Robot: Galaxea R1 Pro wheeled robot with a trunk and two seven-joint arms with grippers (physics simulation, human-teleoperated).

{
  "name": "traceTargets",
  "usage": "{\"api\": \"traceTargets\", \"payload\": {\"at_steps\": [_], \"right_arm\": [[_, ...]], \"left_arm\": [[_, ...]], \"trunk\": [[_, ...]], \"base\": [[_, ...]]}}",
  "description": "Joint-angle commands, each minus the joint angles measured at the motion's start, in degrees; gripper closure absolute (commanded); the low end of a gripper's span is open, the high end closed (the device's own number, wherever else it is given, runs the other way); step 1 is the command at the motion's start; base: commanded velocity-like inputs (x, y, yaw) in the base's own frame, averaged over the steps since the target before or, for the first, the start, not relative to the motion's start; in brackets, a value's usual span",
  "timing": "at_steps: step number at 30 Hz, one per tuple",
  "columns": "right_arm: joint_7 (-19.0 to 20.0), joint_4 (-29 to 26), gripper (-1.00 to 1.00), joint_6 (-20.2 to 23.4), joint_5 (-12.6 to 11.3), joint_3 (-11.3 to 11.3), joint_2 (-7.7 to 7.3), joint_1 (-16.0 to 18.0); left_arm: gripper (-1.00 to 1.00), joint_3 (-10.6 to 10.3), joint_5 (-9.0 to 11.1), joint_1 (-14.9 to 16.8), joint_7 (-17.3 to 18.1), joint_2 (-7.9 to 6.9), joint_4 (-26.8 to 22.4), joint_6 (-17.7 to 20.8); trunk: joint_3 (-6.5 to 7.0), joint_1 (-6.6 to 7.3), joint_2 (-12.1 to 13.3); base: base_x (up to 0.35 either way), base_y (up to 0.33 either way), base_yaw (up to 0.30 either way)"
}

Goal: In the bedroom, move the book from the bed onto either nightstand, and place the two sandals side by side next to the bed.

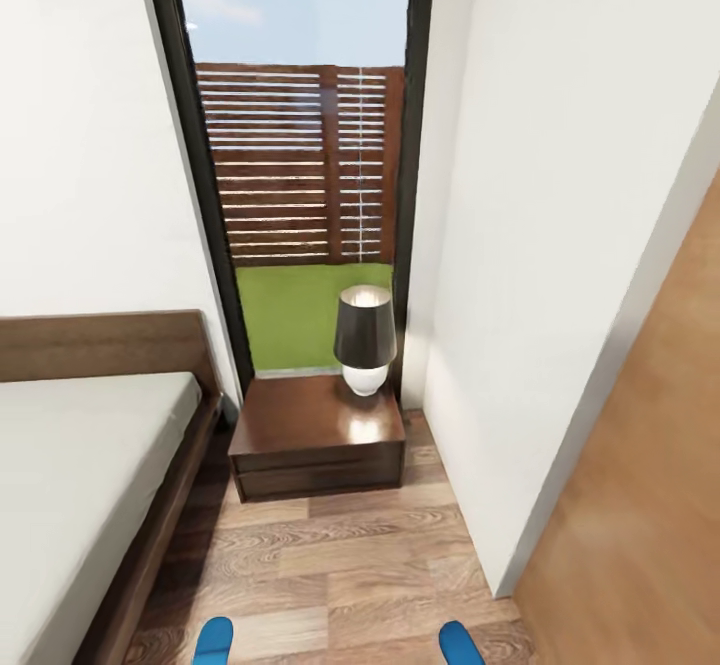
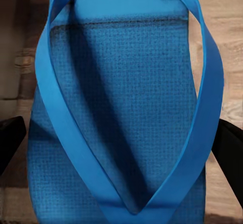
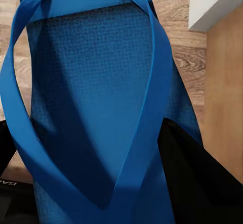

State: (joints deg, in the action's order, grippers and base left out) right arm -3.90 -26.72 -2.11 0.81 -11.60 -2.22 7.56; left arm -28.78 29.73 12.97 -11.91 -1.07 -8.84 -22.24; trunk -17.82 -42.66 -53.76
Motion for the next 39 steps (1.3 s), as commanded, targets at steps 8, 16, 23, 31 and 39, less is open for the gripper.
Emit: {"api": "traceTargets", "payload": {"at_steps": [8, 16, 23, 31, 39], "right_arm": [[-0.5, 0.0, 1.00, -0.1, 0.0, -0.4, -0.07, 0.0], [-0.5, 0.0, 1.00, -0.1, 0.0, -0.4, -0.07, 0.0], [-0.5, 0.0, 1.00, -0.1, 0.0, -0.4, -0.07, 0.0], [-0.5, 0.0, 1.00, -0.1, 0.0, -0.4, -0.07, 0.0], [-0.5, 0.0, 1.00, -0.1, 0.0, -0.4, -0.07, 0.0]], "left_arm": [[1.00, -0.5, 0.1, 0.0, -0.4, 0.01, 0.0, -0.1], [1.00, -0.5, 0.1, 0.0, -0.4, 0.01, 0.0, -0.1], [1.00, -0.5, 0.1, 0.0, -0.4, 0.01, 0.0, -0.1], [1.00, -0.5, 0.1, 0.0, -0.4, 0.02, 0.0, -0.1], [1.00, -0.5, 0.1, 0.0, -0.4, 0.02, 0.0, -0.1]], "trunk": [[-0.07, -0.04, 0.0], [0.02, -0.04, 0.0], [0.46, -0.04, 0.0], [0.89, -0.04, 0.0], [0.95, -0.04, 0.0]], "base": [[0.302, -0.062, 0.199], [0.292, -0.104, 0.051], [0.230, -0.109, 0.142], [0.165, -0.067, 0.123], [0.222, -0.036, 0.048]]}}
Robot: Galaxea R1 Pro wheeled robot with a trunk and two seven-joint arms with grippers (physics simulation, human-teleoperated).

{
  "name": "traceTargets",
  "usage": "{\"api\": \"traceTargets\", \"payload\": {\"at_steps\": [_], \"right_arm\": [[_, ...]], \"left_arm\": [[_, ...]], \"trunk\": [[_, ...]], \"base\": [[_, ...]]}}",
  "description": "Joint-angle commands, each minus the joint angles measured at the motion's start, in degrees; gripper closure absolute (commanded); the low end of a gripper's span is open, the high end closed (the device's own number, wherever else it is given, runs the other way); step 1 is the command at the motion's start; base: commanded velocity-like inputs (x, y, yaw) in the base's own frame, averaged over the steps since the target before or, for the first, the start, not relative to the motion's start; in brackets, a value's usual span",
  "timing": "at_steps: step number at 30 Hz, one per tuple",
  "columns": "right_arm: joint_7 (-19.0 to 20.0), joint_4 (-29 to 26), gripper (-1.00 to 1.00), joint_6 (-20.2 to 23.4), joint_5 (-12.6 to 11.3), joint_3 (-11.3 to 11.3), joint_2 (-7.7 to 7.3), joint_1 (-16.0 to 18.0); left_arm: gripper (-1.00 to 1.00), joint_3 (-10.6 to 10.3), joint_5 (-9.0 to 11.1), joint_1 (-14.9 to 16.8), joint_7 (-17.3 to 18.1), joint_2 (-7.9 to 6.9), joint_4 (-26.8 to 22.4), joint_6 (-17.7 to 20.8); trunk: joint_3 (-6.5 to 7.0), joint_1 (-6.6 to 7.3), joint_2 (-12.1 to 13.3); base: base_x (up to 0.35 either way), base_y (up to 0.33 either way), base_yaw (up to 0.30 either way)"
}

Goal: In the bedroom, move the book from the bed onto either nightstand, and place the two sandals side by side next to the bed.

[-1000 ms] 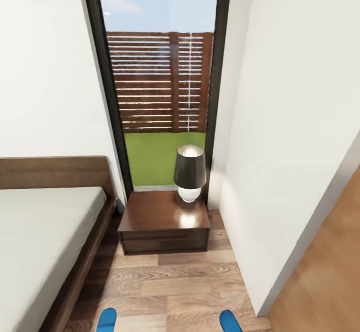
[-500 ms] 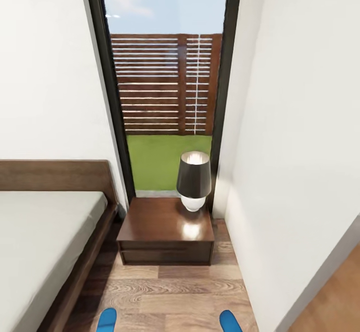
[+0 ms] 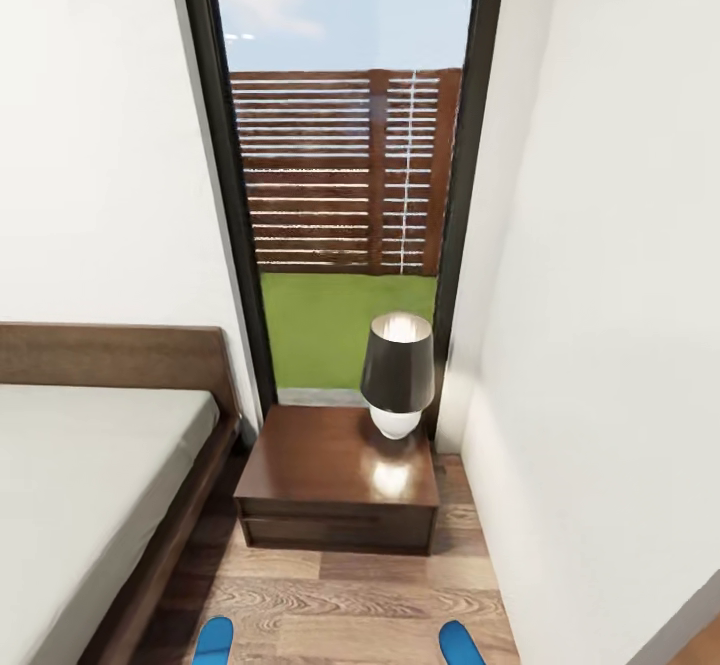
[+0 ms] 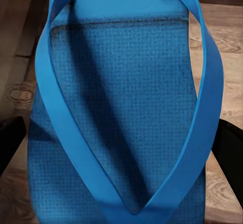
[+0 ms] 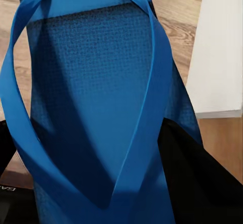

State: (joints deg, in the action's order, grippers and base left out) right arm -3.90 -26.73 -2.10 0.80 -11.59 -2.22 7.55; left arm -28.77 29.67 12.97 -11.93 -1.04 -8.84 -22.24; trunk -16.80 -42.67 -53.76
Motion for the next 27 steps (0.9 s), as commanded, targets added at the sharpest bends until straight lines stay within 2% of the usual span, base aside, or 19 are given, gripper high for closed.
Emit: {"api": "traceTargets", "payload": {"at_steps": [1, 11, 19, 27], "right_arm": [[-0.5, 0.0, 1.00, -0.1, 0.0, -0.4, -0.06, 0.0], [-0.5, 0.0, 1.00, -0.1, 0.0, -0.4, -0.06, 0.0], [-0.5, 0.0, 1.00, -0.1, 0.0, -0.4, -0.06, 0.0], [-0.5, 0.0, 1.00, -0.1, 0.0, -0.4, -0.06, 0.0]], "left_arm": [[1.00, -0.5, 0.1, 0.0, -0.4, -0.02, 0.0, -0.1], [1.00, -0.5, 0.1, 0.0, -0.4, -0.02, 0.0, -0.1], [1.00, -0.5, 0.1, 0.0, -0.4, 0.02, 0.0, -0.1], [1.00, -0.5, 0.1, 0.0, -0.4, 0.06, 0.0, -0.1]], "trunk": [[-0.07, -0.03, 0.0], [-0.06, -0.03, 0.0], [-0.06, -0.03, 0.0], [-0.14, -0.03, 0.0]], "base": [[0.243, -0.155, 0.187], [0.148, -0.072, 0.252], [0.010, -0.006, 0.286], [-0.086, -0.047, 0.267]]}}
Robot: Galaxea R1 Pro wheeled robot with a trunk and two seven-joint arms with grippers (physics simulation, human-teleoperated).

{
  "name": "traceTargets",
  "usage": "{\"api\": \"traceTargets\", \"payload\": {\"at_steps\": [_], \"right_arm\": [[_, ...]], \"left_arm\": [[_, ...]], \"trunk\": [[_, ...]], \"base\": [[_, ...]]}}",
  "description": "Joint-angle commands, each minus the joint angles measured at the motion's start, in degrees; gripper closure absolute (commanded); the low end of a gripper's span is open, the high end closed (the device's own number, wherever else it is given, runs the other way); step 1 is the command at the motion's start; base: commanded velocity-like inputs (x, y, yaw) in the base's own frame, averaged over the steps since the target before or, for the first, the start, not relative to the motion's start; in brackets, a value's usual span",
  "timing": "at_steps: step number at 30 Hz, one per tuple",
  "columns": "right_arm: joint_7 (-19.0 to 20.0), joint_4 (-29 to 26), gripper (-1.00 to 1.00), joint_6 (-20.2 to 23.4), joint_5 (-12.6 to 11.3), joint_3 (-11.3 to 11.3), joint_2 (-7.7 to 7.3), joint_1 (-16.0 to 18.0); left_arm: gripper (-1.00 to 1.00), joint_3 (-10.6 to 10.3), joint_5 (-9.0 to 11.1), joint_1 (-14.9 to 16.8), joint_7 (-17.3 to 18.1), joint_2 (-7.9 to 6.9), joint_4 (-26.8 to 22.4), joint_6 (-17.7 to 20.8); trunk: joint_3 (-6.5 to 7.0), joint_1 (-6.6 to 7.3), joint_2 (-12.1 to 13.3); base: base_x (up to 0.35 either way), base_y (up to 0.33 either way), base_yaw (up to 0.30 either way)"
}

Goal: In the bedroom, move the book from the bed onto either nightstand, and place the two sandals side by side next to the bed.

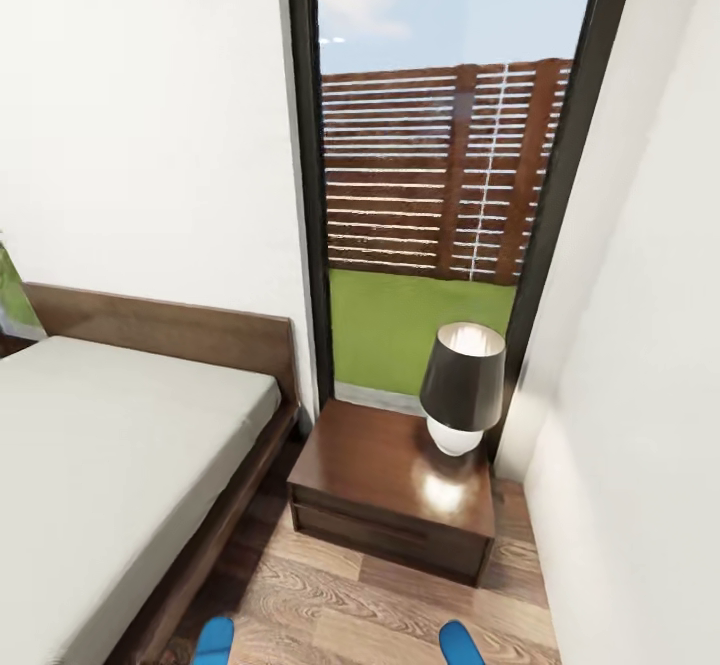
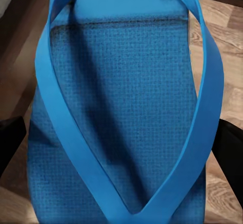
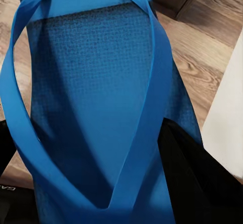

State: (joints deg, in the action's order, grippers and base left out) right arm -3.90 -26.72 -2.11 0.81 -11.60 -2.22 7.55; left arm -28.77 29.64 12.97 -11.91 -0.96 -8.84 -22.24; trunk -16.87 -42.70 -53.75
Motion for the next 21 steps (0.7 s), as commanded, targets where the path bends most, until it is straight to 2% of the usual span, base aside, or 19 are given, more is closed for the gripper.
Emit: {"api": "traceTargets", "payload": {"at_steps": [1, 12, 21], "right_arm": [[-0.5, 0.0, 1.00, -0.1, 0.0, -0.4, -0.06, 0.0], [-0.5, 0.0, 1.00, -0.1, -0.1, -0.4, -0.06, 0.0], [-0.5, 0.0, 1.00, -0.1, -0.1, -0.4, -0.06, 0.1]], "left_arm": [[1.00, -0.5, 0.2, 0.0, -0.4, -0.02, 0.0, -0.1], [1.00, -0.5, 0.2, 0.0, -0.4, -0.01, 0.0, -0.1], [1.00, -0.5, 0.2, 0.0, -0.4, -0.01, 0.0, -0.1]], "trunk": [[-0.09, 0.00, 0.0], [-0.23, 0.00, 0.0], [-0.77, 0.00, 0.0]], "base": [[-0.046, -0.028, 0.157], [-0.015, -0.011, 0.073], [-0.001, -0.083, 0.153]]}}
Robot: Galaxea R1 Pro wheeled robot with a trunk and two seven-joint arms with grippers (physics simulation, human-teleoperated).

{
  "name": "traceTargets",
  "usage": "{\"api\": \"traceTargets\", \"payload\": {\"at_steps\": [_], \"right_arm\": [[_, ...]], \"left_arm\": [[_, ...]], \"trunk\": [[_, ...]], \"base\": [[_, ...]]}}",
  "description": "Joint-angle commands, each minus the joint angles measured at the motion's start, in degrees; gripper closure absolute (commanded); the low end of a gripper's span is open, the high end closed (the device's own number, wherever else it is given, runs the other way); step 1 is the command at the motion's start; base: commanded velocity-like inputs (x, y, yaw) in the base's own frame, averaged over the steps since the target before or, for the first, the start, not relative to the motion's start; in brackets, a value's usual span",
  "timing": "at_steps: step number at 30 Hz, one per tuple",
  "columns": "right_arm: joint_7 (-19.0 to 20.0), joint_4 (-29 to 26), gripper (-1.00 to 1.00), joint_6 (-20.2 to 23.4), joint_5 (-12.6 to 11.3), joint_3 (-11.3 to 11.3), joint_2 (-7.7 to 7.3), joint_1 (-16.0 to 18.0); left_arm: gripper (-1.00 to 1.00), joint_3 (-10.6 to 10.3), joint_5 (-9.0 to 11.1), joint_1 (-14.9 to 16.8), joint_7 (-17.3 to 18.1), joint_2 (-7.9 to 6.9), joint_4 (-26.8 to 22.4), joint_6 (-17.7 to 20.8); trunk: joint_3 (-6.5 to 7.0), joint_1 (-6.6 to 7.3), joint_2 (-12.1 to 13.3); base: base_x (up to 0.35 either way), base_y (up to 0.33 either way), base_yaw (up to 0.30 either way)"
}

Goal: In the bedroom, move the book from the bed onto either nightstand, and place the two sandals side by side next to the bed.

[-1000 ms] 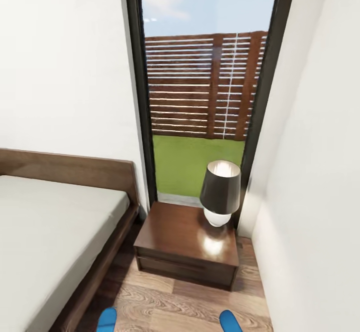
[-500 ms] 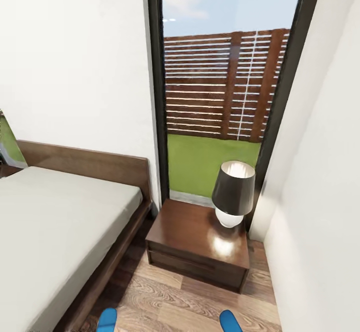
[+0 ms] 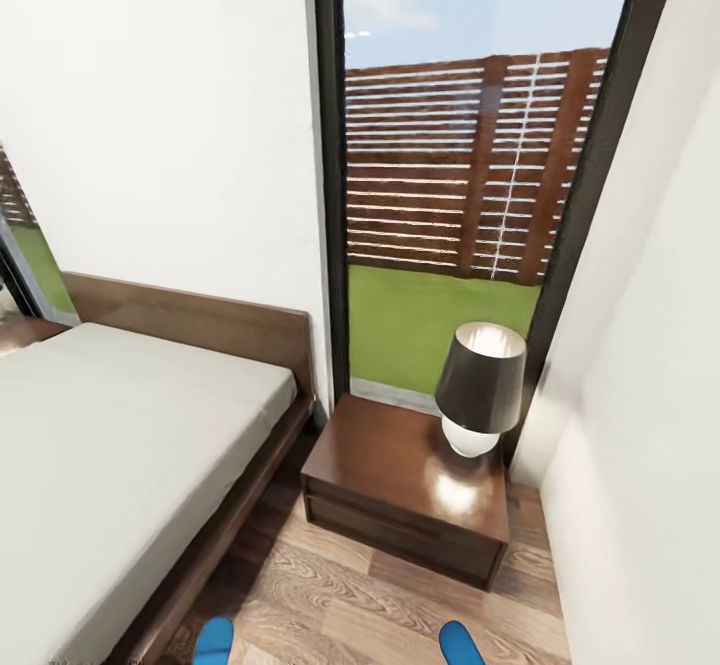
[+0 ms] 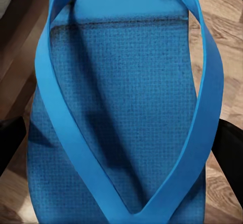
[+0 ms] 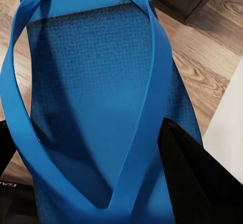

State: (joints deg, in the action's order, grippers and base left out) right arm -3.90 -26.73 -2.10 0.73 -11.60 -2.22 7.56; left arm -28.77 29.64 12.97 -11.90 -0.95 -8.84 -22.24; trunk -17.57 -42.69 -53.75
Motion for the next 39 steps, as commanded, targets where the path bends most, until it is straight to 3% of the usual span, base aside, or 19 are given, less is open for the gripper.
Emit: {"api": "traceTargets", "payload": {"at_steps": [1, 17, 39], "right_arm": [[-0.5, 0.0, 1.00, -0.1, 0.0, -0.4, -0.06, 0.0], [-0.5, 0.0, 1.00, -0.1, 0.0, -0.4, -0.06, 0.0], [-0.5, 0.0, 1.00, -0.1, 0.1, -0.4, -0.06, 0.0]], "left_arm": [[1.00, -0.5, 0.2, 0.0, -0.4, -0.02, 0.0, -0.1], [1.00, -0.5, 0.2, 0.0, -0.4, -0.02, 0.0, -0.1], [1.00, -0.5, 0.2, 0.0, -0.4, 0.04, 0.0, -0.1]], "trunk": [[-0.14, 0.00, 0.0], [-0.59, 0.00, 0.0], [-0.60, 0.00, 0.0]], "base": [[0.000, -0.101, 0.170], [-0.014, -0.051, 0.100], [-0.019, -0.034, 0.270]]}}
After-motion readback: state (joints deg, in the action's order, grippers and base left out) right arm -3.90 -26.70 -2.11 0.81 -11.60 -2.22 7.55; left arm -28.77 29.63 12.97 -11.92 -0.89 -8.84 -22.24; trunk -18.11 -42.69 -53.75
